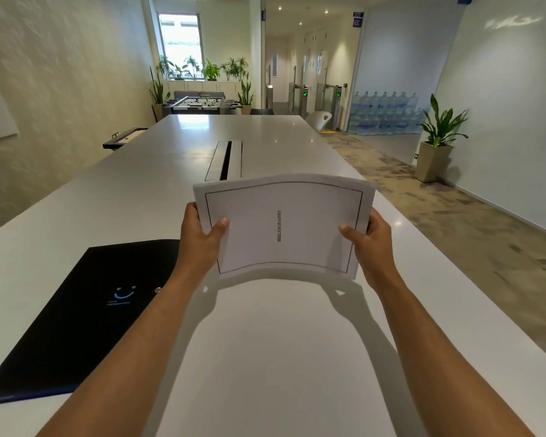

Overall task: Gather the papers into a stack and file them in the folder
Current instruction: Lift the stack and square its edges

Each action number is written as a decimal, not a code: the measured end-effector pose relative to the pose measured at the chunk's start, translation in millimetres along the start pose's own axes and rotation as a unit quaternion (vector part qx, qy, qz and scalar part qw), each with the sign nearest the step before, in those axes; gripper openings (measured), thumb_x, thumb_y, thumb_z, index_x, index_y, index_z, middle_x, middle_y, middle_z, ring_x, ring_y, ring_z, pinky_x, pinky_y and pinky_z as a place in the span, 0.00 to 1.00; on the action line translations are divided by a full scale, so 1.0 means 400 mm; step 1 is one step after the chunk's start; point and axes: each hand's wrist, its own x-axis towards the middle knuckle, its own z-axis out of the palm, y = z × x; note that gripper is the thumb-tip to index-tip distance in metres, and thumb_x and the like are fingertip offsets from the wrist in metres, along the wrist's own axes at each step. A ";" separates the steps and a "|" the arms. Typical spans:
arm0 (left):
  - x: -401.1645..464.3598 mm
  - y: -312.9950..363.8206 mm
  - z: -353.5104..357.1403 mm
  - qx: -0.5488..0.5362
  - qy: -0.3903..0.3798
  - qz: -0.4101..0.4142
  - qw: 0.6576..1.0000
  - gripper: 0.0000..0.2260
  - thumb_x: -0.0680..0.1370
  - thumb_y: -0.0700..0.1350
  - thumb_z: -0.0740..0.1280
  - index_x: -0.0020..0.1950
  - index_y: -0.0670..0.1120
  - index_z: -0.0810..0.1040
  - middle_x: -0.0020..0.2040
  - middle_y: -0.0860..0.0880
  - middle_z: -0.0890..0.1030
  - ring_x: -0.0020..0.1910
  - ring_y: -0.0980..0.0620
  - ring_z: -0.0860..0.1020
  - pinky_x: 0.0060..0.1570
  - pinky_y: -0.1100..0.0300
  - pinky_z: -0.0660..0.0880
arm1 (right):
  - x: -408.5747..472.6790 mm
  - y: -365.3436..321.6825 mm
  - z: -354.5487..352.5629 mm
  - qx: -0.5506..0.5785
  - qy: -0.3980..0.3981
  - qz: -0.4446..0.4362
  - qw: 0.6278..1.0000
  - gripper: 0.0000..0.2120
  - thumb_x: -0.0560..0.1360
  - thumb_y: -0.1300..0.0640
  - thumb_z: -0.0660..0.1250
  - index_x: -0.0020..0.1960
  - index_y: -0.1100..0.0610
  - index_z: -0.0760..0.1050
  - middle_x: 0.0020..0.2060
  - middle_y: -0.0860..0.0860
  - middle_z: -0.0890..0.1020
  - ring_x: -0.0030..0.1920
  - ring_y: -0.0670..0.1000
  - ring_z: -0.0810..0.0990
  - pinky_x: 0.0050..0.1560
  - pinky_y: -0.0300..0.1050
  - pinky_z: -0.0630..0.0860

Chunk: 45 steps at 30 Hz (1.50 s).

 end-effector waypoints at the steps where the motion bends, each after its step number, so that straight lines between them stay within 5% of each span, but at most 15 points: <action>1: -0.007 -0.011 0.000 0.003 -0.003 -0.011 1.000 0.16 0.76 0.39 0.70 0.59 0.49 0.69 0.53 0.52 0.78 0.52 0.55 0.79 0.45 0.64 0.75 | -0.009 0.010 0.000 -0.006 -0.002 0.004 1.000 0.18 0.68 0.61 0.72 0.54 0.44 0.76 0.49 0.45 0.83 0.49 0.47 0.83 0.45 0.40 0.81; 7: -0.054 -0.087 -0.002 -0.020 -0.006 -0.095 0.995 0.19 0.72 0.34 0.69 0.59 0.47 0.70 0.55 0.45 0.78 0.54 0.47 0.78 0.53 0.51 0.76 | -0.060 0.094 0.007 0.005 0.006 0.070 0.998 0.24 0.62 0.61 0.70 0.58 0.52 0.74 0.50 0.49 0.82 0.48 0.47 0.82 0.43 0.39 0.78; 14: -0.039 -0.089 0.002 -0.001 -0.009 -0.081 0.997 0.21 0.73 0.37 0.71 0.63 0.48 0.70 0.56 0.49 0.78 0.53 0.53 0.78 0.45 0.61 0.74 | -0.046 0.097 0.004 -0.042 0.002 0.066 0.997 0.18 0.64 0.58 0.70 0.53 0.52 0.78 0.48 0.48 0.84 0.46 0.46 0.83 0.46 0.43 0.79; 22: -0.032 -0.103 0.006 -0.019 0.005 -0.090 0.996 0.20 0.74 0.37 0.70 0.64 0.47 0.72 0.57 0.47 0.79 0.54 0.49 0.78 0.47 0.57 0.75 | -0.040 0.092 0.007 0.022 0.021 0.065 0.997 0.15 0.63 0.61 0.70 0.49 0.50 0.78 0.43 0.48 0.83 0.44 0.49 0.81 0.43 0.44 0.79; 34: -0.024 -0.109 0.009 0.000 0.007 -0.094 0.996 0.17 0.75 0.39 0.69 0.62 0.49 0.72 0.54 0.50 0.79 0.52 0.51 0.78 0.46 0.57 0.76 | -0.048 0.083 0.009 -0.059 -0.014 0.052 0.997 0.10 0.70 0.60 0.72 0.50 0.49 0.79 0.46 0.49 0.85 0.46 0.48 0.83 0.47 0.46 0.79; 39: 0.005 -0.073 -0.009 0.027 0.001 -0.064 0.998 0.13 0.75 0.40 0.70 0.56 0.50 0.72 0.50 0.52 0.79 0.48 0.52 0.80 0.41 0.60 0.76 | -0.039 0.059 0.015 -0.041 0.003 0.066 0.997 0.10 0.70 0.61 0.72 0.46 0.47 0.80 0.41 0.44 0.85 0.43 0.47 0.84 0.41 0.39 0.78; 45: 0.047 -0.020 -0.049 0.061 0.033 -0.061 0.996 0.17 0.72 0.53 0.74 0.55 0.52 0.72 0.47 0.50 0.79 0.43 0.52 0.79 0.39 0.58 0.75 | -0.022 0.040 0.033 0.056 0.072 0.125 0.988 0.12 0.70 0.65 0.72 0.48 0.49 0.79 0.40 0.46 0.85 0.41 0.48 0.84 0.43 0.46 0.81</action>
